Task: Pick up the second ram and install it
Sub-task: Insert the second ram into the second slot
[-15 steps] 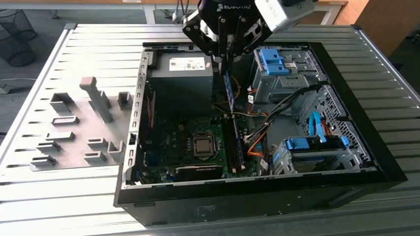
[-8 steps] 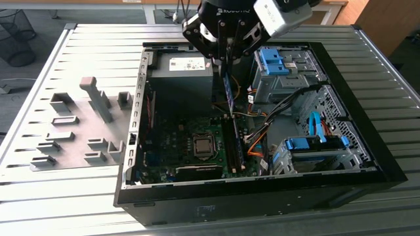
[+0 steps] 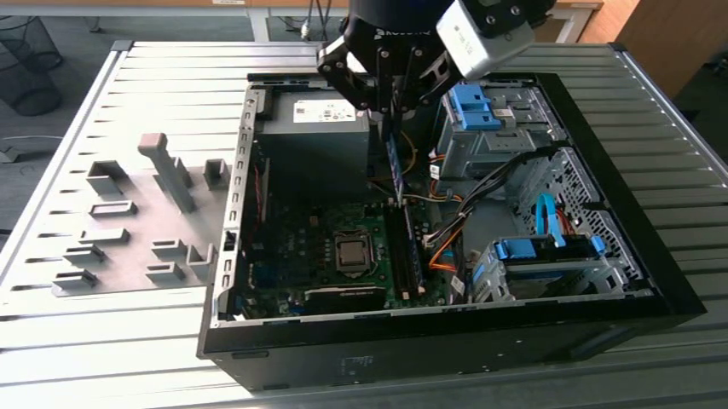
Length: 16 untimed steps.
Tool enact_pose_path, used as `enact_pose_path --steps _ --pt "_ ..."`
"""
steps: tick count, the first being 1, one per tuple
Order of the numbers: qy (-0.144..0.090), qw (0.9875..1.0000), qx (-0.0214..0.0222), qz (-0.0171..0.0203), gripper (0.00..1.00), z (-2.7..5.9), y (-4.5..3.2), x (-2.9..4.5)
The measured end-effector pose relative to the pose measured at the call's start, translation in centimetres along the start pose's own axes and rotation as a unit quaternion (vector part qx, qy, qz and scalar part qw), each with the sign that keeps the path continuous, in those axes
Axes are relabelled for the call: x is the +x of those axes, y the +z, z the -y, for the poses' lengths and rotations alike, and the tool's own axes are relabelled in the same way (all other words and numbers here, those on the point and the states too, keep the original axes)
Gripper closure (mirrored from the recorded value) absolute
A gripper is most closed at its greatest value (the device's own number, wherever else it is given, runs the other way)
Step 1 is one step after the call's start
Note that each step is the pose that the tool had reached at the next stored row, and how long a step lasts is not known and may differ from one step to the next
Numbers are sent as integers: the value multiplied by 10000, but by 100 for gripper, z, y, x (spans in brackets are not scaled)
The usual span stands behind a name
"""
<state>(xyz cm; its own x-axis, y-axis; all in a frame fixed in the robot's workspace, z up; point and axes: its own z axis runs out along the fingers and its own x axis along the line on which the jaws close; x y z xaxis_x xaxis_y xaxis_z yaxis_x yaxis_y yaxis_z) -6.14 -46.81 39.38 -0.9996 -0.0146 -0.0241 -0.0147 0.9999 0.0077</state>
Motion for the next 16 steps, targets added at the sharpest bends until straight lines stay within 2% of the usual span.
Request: enact_pose_path --steps 16 --pt "0 10000 -1 0 86 1 47 1"
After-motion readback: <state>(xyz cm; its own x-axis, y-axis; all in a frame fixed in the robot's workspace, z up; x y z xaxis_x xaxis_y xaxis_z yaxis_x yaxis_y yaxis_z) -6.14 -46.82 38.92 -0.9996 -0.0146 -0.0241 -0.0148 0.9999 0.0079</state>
